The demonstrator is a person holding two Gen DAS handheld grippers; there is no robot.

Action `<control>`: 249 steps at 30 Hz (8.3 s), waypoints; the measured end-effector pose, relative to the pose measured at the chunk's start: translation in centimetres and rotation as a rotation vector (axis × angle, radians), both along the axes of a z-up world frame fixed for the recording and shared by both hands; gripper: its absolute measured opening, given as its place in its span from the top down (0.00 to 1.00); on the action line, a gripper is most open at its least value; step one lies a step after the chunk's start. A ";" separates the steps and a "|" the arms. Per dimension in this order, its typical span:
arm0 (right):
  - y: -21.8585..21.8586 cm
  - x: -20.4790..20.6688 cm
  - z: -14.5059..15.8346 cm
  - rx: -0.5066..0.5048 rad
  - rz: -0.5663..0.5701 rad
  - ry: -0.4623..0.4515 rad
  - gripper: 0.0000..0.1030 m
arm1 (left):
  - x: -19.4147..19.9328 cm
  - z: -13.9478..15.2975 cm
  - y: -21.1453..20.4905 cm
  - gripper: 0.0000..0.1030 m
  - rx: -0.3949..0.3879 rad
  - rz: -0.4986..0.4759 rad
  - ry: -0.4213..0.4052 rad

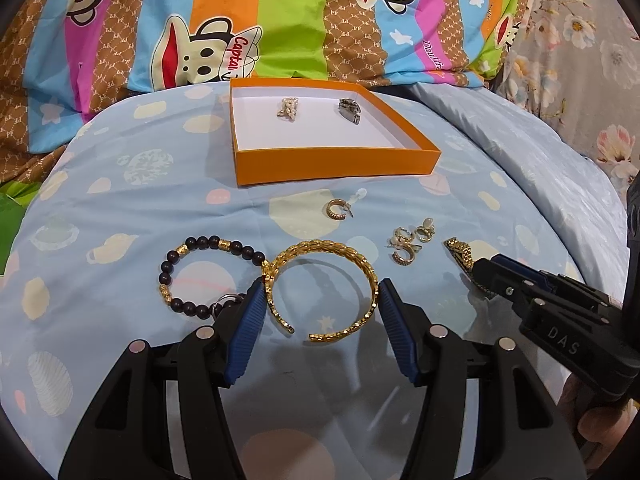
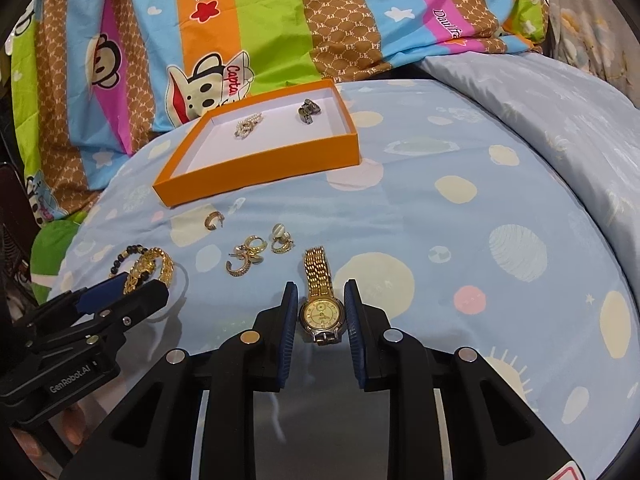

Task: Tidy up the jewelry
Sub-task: 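Carry gold bangle and gold watch into the orange box while both grippers release, then move the left gripper toward the silver ring beside the black-bead bracelet, then close the left gripper on the silver ring, then close the right gripper on the gold earrings while the left gripper holds the silver ring, then carry the silver ring and gold earrings over the orange box with both grippers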

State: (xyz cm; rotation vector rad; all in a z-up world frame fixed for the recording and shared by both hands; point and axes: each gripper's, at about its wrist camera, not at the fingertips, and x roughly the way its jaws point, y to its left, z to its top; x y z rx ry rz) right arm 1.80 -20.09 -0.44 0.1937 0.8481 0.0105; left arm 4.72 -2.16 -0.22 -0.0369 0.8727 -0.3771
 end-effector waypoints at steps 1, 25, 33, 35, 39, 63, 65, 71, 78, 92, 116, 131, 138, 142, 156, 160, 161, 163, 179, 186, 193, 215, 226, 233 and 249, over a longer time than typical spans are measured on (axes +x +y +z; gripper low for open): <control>0.0 -0.1 0.4 0.005 0.000 -0.007 0.78 | -0.1 0.1 0.0 0.46 -0.003 -0.001 0.000; 1.2 8.8 9.9 -0.057 0.090 -0.174 0.78 | 6.5 7.1 0.8 0.46 0.017 0.034 -0.143; 1.6 15.7 9.5 -0.052 0.113 -0.166 0.78 | 12.5 6.5 -0.8 0.46 -0.003 0.041 -0.105; 1.4 16.8 9.2 -0.042 0.109 -0.167 0.78 | 14.3 6.0 -1.3 0.46 -0.021 0.046 -0.079; 1.1 19.3 8.0 -0.021 0.100 -0.170 0.78 | 16.6 5.1 -2.3 0.46 -0.012 0.051 -0.062; -0.2 20.3 1.7 -0.055 0.097 -0.041 0.75 | 19.5 0.2 -3.4 0.30 0.064 0.063 0.010; -0.4 19.8 2.1 -0.056 0.091 -0.054 0.74 | 19.1 0.8 -3.2 0.26 0.055 0.071 -0.014; -1.4 16.8 3.5 -0.040 0.065 -0.095 0.71 | 17.3 2.6 -1.6 0.26 0.012 0.088 -0.048; -2.1 11.9 3.9 -0.033 0.039 -0.113 0.65 | 12.6 4.0 1.2 0.25 -0.021 0.104 -0.083; 0.1 3.4 0.3 0.002 0.071 -0.054 0.64 | 3.7 0.7 5.5 0.25 -0.016 0.145 -0.022; 1.2 1.2 -0.7 0.017 0.074 -0.025 0.63 | 0.6 -1.1 4.8 0.27 0.002 0.096 0.035; 1.3 1.3 -0.7 0.019 0.074 -0.019 0.63 | -0.4 -1.4 3.1 0.76 -0.005 -0.001 0.039; 1.3 1.3 -0.7 0.020 0.074 -0.020 0.63 | -0.7 -1.3 2.7 0.76 -0.011 -0.011 0.042; 1.3 1.3 -0.7 0.019 0.076 -0.019 0.63 | 0.1 -1.4 2.8 0.76 -0.008 0.019 0.044; 1.3 1.2 -0.6 0.021 0.075 -0.020 0.63 | 0.5 -1.5 1.3 0.81 0.052 -0.025 0.015; 1.2 1.3 -0.6 0.027 0.075 -0.021 0.63 | 0.3 -1.3 1.4 0.81 0.034 -0.030 0.010; 1.2 1.3 -0.5 0.032 0.074 -0.023 0.63 | 0.3 -1.3 1.5 0.81 0.030 -0.027 0.008; 1.2 1.5 -0.4 0.042 0.078 -0.026 0.63 | 0.3 -1.2 1.7 0.81 0.021 -0.017 0.005; 2.4 5.5 -0.9 0.000 0.087 0.010 0.78 | 0.4 -0.9 3.7 0.81 -0.019 0.045 -0.003; 2.2 5.6 -1.3 0.007 0.082 0.027 0.89 | 0.5 -1.0 3.6 0.81 -0.021 0.043 0.002; 2.0 4.9 -0.8 0.016 0.071 -0.011 0.89 | 0.5 -1.0 3.6 0.81 -0.020 0.043 0.002; 1.3 3.8 2.1 0.011 0.076 -0.114 0.89 | 1.1 1.4 4.4 0.81 -0.046 0.055 -0.047; 1.0 8.7 4.6 -0.025 0.104 -0.145 0.89 | 5.8 4.2 2.1 0.81 -0.036 0.028 -0.120; 0.7 11.9 4.5 -0.032 0.100 -0.140 0.89 | 9.2 4.2 0.3 0.81 -0.019 0.023 -0.131; -0.5 15.6 1.0 0.003 0.077 -0.067 0.89 | 13.8 0.8 -0.7 0.81 -0.030 0.034 -0.071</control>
